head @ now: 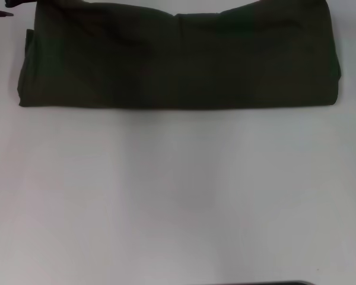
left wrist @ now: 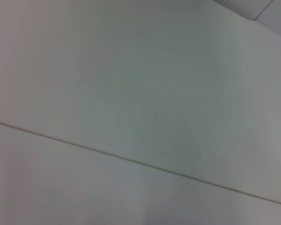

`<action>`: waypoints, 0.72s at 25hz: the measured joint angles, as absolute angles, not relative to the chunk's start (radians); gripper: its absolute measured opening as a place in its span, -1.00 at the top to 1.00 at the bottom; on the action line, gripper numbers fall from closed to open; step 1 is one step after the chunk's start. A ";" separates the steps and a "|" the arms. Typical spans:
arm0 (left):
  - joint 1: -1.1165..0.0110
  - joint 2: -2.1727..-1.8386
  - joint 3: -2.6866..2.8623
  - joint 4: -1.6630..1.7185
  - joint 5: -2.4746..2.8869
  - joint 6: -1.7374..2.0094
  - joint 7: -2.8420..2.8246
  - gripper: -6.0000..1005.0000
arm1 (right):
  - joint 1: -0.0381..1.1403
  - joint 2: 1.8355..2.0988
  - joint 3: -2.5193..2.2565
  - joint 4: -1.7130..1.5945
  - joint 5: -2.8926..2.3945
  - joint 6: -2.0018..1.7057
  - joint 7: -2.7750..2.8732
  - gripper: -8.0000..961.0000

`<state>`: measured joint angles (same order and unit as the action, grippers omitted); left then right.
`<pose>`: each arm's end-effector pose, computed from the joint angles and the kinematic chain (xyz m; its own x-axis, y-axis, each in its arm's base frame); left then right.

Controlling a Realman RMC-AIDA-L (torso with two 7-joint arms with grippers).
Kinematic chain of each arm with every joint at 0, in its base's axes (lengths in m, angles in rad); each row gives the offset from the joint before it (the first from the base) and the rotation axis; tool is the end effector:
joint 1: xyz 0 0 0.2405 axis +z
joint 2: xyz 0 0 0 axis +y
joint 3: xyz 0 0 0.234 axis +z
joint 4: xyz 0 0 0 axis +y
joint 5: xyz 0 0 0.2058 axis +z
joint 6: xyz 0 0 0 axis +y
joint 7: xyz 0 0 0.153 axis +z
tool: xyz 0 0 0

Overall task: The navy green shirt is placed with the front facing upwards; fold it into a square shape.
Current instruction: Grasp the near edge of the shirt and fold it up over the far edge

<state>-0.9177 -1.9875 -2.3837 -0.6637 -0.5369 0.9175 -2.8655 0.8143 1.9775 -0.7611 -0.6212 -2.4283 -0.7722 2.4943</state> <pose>-0.2128 0.4676 0.0531 0.1956 0.7713 0.6057 0.9465 0.0131 -0.3223 0.2530 0.4602 0.0621 0.3804 -0.6846 -0.6218 -0.8935 -0.0986 -0.4381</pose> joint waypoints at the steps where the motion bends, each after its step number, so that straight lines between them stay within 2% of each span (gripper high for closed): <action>1: -0.920 -1.986 -2.383 -0.657 -0.538 0.912 -2.863 0.75 | 0.814 1.978 -0.761 -0.621 -2.428 -0.772 2.494 0.94; 11: -0.908 -1.985 -2.399 -0.661 -0.547 0.901 -2.860 0.67 | 0.806 1.956 -0.752 -0.621 -2.426 -0.826 2.506 0.89; 16: -0.906 -1.984 -2.399 -0.665 -0.546 0.910 -2.862 0.63 | 0.810 1.946 -0.758 -0.620 -2.426 -0.832 2.506 0.53; 18: -0.900 -1.979 -2.399 -0.668 -0.545 0.913 -2.865 0.47 | 0.812 1.945 -0.756 -0.619 -2.427 -0.833 2.507 0.36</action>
<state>-0.9000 -1.9792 -2.3993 -0.6682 -0.5446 0.9131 -2.8647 0.8118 1.9446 -0.7557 -0.6191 -2.4267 -0.8327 2.5065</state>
